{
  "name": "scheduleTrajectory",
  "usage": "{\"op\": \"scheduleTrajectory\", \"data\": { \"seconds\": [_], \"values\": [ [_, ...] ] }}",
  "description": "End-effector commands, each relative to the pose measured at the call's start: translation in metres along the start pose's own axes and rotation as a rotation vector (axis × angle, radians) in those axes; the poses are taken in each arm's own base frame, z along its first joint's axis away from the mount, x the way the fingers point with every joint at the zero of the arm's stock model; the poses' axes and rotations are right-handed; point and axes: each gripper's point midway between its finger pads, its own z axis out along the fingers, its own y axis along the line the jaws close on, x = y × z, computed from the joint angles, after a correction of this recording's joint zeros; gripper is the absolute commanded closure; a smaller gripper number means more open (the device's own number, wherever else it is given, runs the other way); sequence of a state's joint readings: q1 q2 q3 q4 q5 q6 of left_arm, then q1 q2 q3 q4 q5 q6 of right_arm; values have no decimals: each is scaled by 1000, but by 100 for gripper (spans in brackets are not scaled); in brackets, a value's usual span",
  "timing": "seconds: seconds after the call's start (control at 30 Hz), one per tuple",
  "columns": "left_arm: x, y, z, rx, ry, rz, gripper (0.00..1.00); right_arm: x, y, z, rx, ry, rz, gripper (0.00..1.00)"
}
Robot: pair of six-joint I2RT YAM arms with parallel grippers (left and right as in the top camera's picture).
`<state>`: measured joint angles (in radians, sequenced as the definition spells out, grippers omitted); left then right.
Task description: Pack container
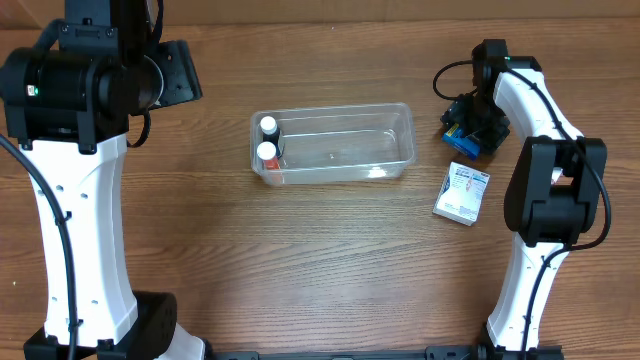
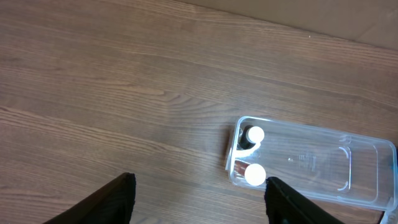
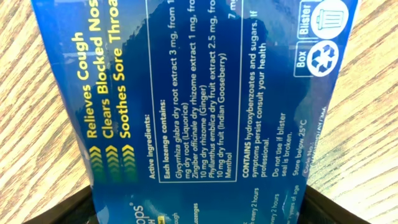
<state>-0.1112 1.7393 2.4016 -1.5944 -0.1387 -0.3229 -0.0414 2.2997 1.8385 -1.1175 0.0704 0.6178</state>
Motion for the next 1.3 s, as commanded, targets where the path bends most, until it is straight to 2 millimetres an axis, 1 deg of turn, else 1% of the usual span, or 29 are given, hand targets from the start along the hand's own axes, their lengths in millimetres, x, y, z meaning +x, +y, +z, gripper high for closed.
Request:
{"op": "scheduleTrajectory", "data": {
  "seconds": [0.0, 0.1, 0.23, 0.3, 0.37, 0.4, 0.53, 0.57, 0.63, 0.67, 0.7, 0.73, 0.8, 0.83, 0.87, 0.9, 0.93, 0.97, 1.03, 1.1, 1.17, 1.27],
  "values": [
    [0, -2, 2, 7, 8, -13, 31, 1, -3, 3, 19, 0, -20, 26],
    [0, -2, 2, 7, 8, -13, 30, 1, -4, 3, 20, 1, -48, 30],
    [0, -2, 2, 7, 6, -13, 29, 2, -4, 0, 22, 4, -51, 30],
    [0, -2, 2, 8, 6, -13, 29, 0, -4, -7, 17, -5, -51, 31],
    [0, -2, 2, 8, 6, -13, 29, -3, -2, -17, 7, -22, -58, 31],
    [0, -2, 2, 8, 6, -13, 29, -8, 1, -32, -13, -50, -84, 31],
    [0, -2, 2, 7, 6, -13, 29, -16, 7, -75, -62, -121, -132, 33],
    [0, -2, 2, 7, 5, -13, 29, -16, 8, -88, -77, -141, -149, 33],
    [0, -2, 2, 7, 5, -13, 29, -14, 12, -120, -111, -189, -200, 33],
    [0, -2, 2, 7, 5, -13, 29, -11, 13, -132, -121, -204, -225, 33],
    [0, -2, 2, 7, 5, -13, 29, -4, 14, -151, -135, -228, -269, 33],
    [0, -2, 2, 7, 5, -13, 29, 3, 14, -166, -145, -244, -298, 33],
    [0, -1, 2, 2, 3, -12, 29, 22, 17, -194, -168, -272, -357, 33],
    [-1, -1, 2, 0, 2, -12, 29, 30, 18, -204, -176, -282, -387, 33],
    [-1, -1, 2, -1, 3, -12, 28, 46, 22, -220, -191, -297, -437, 33],
    [-1, -1, 2, -1, 2, -12, 28, 58, 25, -230, -203, -307, -477, 33],
    [-1, -1, 2, 0, 2, -12, 28, 75, 31, -242, -220, -317, -520, 33],
    [-1, -1, 2, 0, 2, -12, 28, 89, 35, -249, -233, -322, -556, 32],
    [-1, -1, 2, 0, 2, -13, 28, 114, 46, -258, -250, -324, -636, 32],
    [-1, -1, 2, 0, 1, -13, 28, 136, 58, -258, -260, -312, -698, 31],
    [-1, -1, 2, 0, 2, -12, 28, 154, 68, -250, -255, -288, -750, 30],
    [0, -1, 2, -1, 5, -12, 28, 172, 77, -228, -222, -236, -793, 31]
  ]
}}
